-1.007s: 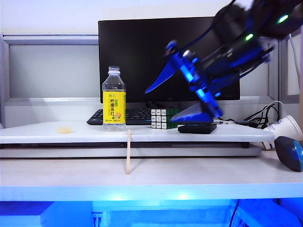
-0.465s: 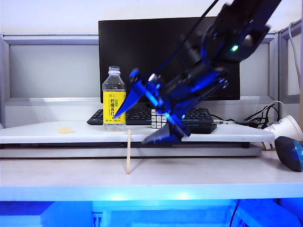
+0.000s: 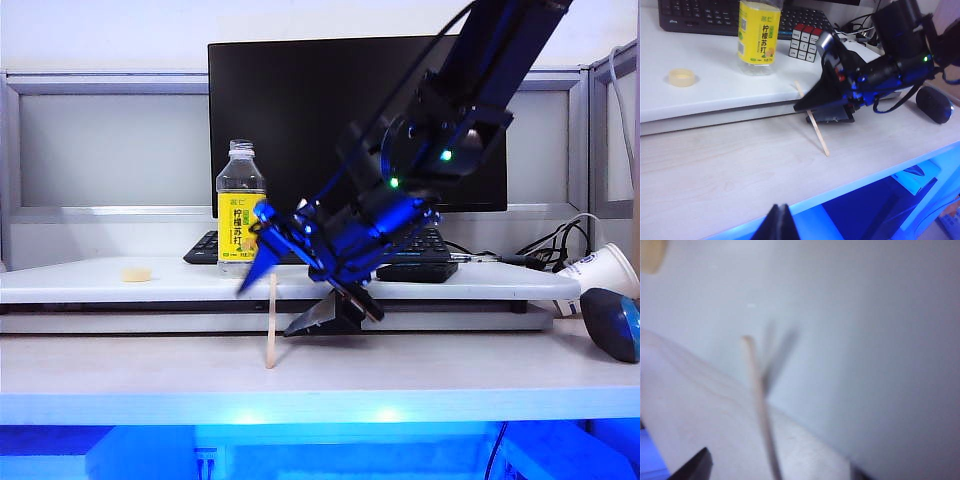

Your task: Grab a stick from the table and stick it in a plastic bottle.

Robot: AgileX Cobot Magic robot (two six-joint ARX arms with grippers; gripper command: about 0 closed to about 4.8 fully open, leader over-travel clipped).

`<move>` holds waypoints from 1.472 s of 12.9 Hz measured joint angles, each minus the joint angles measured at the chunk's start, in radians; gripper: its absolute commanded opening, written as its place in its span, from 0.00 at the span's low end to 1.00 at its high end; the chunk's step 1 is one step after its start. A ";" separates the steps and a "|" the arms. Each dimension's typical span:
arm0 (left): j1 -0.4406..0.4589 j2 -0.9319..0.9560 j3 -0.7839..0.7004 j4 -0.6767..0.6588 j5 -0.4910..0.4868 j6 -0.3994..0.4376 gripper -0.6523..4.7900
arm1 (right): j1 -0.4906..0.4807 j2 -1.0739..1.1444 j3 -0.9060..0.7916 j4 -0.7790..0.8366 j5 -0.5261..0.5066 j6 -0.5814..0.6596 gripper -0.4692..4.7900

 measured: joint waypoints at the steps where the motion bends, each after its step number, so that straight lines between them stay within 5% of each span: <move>1: 0.000 0.000 0.000 0.000 0.000 0.000 0.11 | 0.000 0.003 0.000 0.000 0.015 0.000 0.30; 2: 0.000 0.000 0.000 0.000 0.000 0.000 0.11 | 0.001 0.003 0.000 0.001 0.032 0.000 0.08; 12: 0.000 0.000 0.000 0.000 0.000 0.000 0.11 | -0.004 -0.138 0.002 0.071 0.037 -0.079 0.08; 19: 0.000 0.000 0.000 0.000 0.000 0.000 0.11 | -0.006 -0.229 0.257 0.095 0.120 -0.186 0.08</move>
